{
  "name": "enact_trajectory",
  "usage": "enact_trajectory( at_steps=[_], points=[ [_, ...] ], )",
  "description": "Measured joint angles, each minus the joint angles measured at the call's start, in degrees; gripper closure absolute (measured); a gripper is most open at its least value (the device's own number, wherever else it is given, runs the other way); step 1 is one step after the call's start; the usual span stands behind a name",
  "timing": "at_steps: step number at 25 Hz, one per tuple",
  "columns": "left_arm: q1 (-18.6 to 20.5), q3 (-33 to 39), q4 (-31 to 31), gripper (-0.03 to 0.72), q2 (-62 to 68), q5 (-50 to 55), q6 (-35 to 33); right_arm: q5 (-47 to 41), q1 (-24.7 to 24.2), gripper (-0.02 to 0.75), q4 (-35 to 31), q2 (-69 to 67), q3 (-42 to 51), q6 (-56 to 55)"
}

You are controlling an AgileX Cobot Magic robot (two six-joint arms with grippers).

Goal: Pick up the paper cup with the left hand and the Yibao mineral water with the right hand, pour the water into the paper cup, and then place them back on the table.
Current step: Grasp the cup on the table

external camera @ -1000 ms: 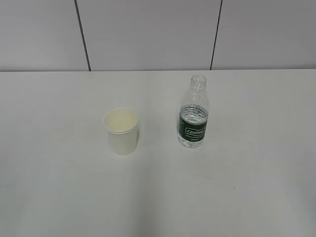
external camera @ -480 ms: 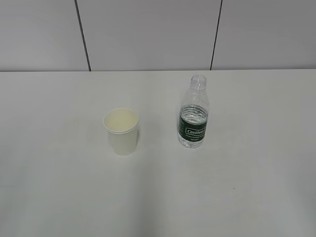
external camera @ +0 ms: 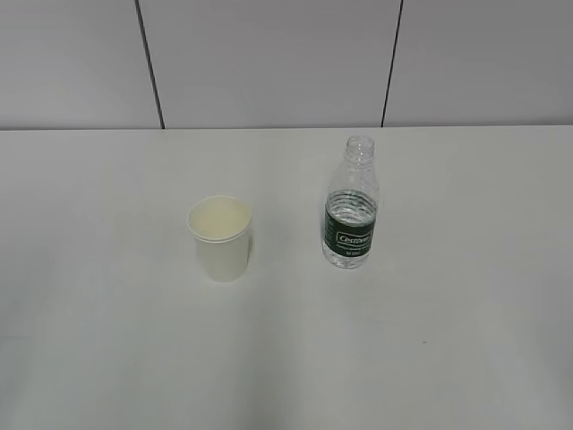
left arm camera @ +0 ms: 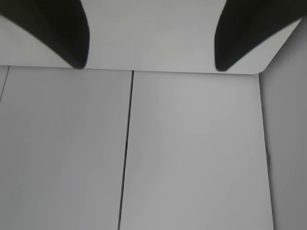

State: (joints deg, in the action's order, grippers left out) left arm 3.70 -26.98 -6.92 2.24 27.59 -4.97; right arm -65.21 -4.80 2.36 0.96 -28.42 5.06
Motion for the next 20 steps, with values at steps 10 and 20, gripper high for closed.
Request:
enact_trajectory(
  at_steps=[10,20],
  points=[
    [-5.3,4.9,2.8,0.159,16.3,-21.9,0.0,0.0,0.0,0.167,0.0,0.0,0.0,0.0],
    [-9.8,5.6,3.4,0.16,40.9,-42.8,0.0,0.0,0.0,0.167,0.0,0.0,0.0,0.0]
  ],
)
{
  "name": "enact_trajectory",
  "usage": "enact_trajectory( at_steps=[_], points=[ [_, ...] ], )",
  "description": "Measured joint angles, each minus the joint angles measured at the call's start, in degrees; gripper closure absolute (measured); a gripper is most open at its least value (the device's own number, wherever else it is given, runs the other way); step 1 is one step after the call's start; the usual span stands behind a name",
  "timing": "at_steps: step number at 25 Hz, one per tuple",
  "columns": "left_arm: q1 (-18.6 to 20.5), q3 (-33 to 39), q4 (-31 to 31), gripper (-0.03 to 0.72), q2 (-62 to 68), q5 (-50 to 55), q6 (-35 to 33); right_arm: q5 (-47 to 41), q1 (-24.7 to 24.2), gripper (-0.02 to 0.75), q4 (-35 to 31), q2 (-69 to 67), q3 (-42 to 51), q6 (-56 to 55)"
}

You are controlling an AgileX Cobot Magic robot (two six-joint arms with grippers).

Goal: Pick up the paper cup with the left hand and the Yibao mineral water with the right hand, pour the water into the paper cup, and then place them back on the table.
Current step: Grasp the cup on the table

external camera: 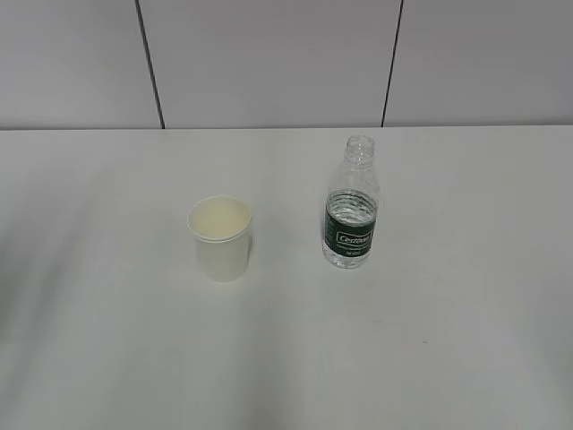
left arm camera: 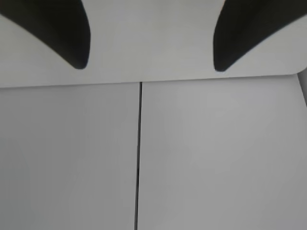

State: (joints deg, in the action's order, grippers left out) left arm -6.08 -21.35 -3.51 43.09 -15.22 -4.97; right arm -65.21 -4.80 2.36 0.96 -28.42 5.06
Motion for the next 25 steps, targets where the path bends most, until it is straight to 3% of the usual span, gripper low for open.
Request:
enact_trajectory(
  at_steps=[15,25],
  points=[
    [-0.3,3.6,7.7,0.16,35.5,-31.5,6.5,0.0,0.0,0.167,0.0,0.0,0.0,-0.1],
    [-0.3,3.5,18.4,0.16,52.7,-48.6,7.1,0.0,0.0,0.167,0.0,0.0,0.0,-0.1]
  ],
)
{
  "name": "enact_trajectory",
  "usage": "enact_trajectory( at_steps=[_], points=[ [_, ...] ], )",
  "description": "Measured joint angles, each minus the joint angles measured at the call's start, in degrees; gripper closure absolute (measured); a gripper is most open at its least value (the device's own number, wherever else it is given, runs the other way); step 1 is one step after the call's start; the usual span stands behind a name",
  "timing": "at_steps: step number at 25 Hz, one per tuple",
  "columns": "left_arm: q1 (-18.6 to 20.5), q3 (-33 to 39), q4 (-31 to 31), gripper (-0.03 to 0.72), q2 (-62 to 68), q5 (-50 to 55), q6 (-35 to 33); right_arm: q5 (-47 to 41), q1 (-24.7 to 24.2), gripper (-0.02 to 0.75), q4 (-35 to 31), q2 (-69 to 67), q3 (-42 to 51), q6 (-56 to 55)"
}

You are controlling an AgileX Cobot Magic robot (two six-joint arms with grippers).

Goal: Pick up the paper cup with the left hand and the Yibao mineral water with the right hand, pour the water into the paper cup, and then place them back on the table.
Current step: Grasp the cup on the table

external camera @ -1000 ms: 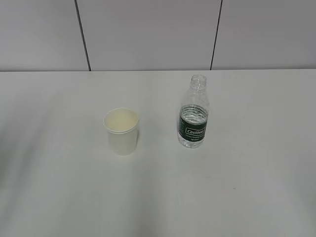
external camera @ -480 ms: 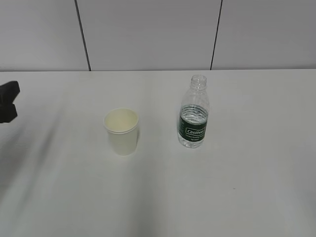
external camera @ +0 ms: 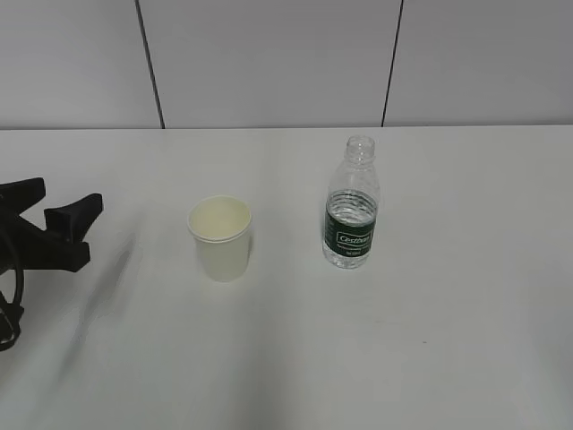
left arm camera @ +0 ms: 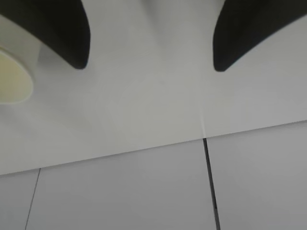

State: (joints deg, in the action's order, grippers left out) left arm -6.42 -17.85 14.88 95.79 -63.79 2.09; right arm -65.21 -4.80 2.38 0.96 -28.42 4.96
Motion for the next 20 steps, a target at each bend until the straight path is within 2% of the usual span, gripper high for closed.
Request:
enact_trajectory(
  at_steps=[9,13,20],
  points=[
    [0.0,-0.4,1.0,0.16,10.8,-1.4,0.0,0.0,0.0,0.167,0.1,0.0,0.0,0.0],
    [0.0,-0.4,5.3,0.16,12.2,-1.6,0.1,0.0,0.0,0.167,0.1,0.0,0.0,0.0],
    [0.0,-2.9,15.4,0.16,14.2,-1.8,-4.4,0.0,0.0,0.167,0.1,0.0,0.0,0.0]
  ],
)
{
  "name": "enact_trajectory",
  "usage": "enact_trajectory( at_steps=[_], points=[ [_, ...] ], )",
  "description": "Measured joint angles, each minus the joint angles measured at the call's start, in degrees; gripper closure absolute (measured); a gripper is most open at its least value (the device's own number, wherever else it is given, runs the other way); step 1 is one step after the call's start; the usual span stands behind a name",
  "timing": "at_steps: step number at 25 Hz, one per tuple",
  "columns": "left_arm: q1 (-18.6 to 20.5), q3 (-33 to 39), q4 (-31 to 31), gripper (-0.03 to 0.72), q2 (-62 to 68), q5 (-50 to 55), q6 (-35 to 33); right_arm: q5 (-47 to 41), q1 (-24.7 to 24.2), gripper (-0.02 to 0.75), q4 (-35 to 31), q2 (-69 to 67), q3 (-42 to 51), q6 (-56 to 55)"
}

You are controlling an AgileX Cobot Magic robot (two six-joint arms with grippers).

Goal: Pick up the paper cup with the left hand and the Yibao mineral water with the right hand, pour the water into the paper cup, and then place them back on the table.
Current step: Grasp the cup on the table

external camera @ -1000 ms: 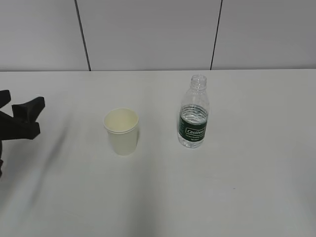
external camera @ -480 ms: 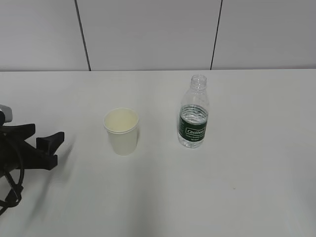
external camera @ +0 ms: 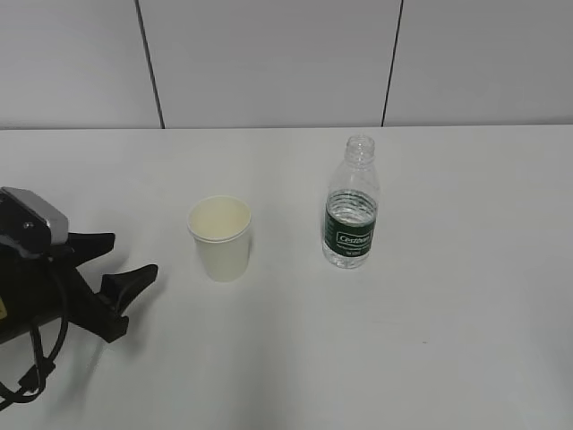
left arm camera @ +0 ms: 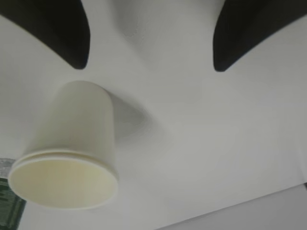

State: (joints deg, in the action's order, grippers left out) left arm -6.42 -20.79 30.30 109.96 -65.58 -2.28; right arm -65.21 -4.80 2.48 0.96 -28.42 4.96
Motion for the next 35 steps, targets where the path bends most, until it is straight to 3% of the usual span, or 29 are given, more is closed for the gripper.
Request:
enact_trajectory(
  at_steps=[7,12,20,35],
  points=[
    [0.0,-5.6,8.4,0.16,4.9,0.0,-0.2,0.0,0.0,0.167,0.0,0.0,0.0,0.0],
    [0.0,-8.5,10.1,0.158,5.5,0.0,1.6,0.0,0.0,0.167,0.0,0.0,0.0,0.0],
    [-0.1,-12.7,14.3,0.072,9.5,0.0,7.9,0.0,0.0,0.167,0.0,0.0,0.0,0.0],
    [-7.6,-20.7,11.6,0.065,14.4,0.0,8.6,0.0,0.0,0.167,0.0,0.0,0.0,0.0]
  ],
)
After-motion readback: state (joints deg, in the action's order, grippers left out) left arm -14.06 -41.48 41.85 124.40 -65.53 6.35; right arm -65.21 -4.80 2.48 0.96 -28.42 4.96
